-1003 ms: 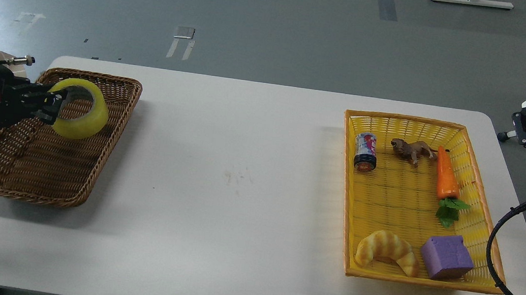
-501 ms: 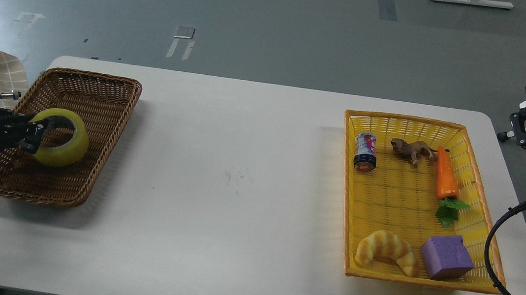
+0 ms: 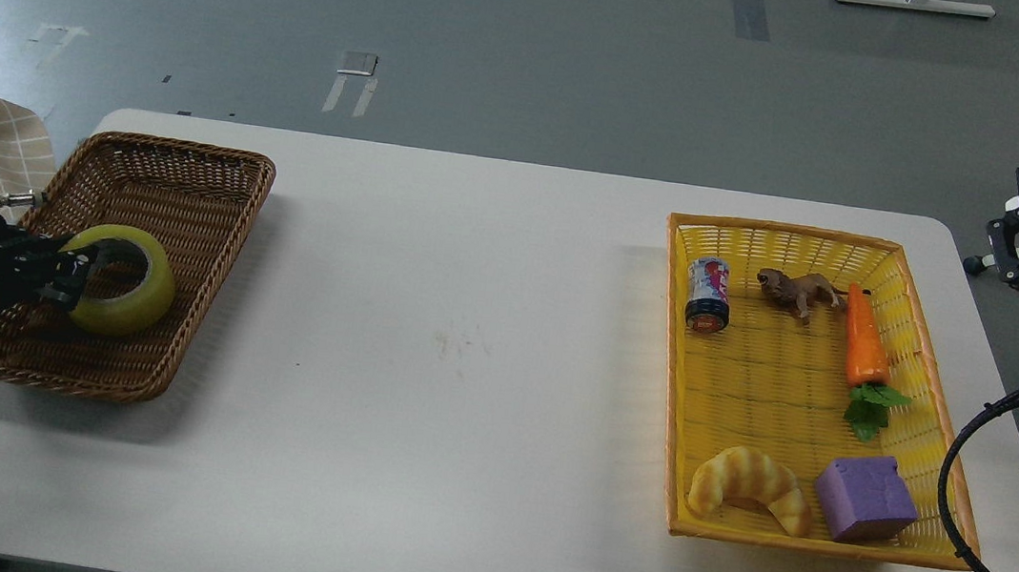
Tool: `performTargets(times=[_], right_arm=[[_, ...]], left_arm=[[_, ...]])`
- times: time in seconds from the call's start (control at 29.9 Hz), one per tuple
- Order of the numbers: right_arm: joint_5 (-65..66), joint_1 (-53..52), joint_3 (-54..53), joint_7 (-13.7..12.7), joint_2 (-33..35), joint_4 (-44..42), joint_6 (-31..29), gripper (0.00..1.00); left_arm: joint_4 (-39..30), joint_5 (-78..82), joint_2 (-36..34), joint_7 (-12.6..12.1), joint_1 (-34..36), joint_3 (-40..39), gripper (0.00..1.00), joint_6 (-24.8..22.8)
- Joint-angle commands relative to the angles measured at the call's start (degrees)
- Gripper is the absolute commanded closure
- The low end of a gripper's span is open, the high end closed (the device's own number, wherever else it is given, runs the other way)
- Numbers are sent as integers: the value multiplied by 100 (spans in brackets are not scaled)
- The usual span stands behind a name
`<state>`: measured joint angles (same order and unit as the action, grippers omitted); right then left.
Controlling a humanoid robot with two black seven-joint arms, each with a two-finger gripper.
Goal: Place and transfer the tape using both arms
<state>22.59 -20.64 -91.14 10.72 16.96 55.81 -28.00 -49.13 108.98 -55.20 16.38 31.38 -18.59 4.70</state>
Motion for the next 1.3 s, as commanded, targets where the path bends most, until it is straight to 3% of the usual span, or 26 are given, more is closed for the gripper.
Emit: performTargets(times=[0.0, 0.03, 0.27, 0.5, 0.63, 0.84, 0.97, 1.1, 1.27], right_arm=[[0, 8, 0, 0, 0, 0, 0, 0], [0, 8, 0, 0, 0, 9, 0, 0], [0, 8, -9, 0, 0, 0, 0, 0], [0, -10, -27, 0, 9, 44, 0, 0], [0, -62, -27, -9, 9, 79, 0, 0], [9, -106, -9, -9, 44, 97, 0, 0], [18, -142, 8, -26, 88, 97, 0, 0], [35, -264, 61, -70, 141, 97, 0, 0], [44, -475, 79, -79, 149, 79, 0, 0]], left_arm=[[0, -26, -8, 6, 9, -4, 28, 31], [0, -34, -9, 6, 17, -13, 21, 31], [-79, -631, -26, 181, 158, -65, 16, 57], [-351, -2098, -228, 498, 1194, -39, 4, -48], [-728, -3256, -386, 770, 1826, -100, 3, -600], [-1081, -5481, -255, 779, 2276, -118, 3, -1155], [-1151, -6929, 78, 797, 2478, -162, 3, -1777], [-1151, -8346, 587, 779, 2479, -740, 2, -2472], [-1151, -8639, 1159, 788, 2417, -1075, 2, -2755]])
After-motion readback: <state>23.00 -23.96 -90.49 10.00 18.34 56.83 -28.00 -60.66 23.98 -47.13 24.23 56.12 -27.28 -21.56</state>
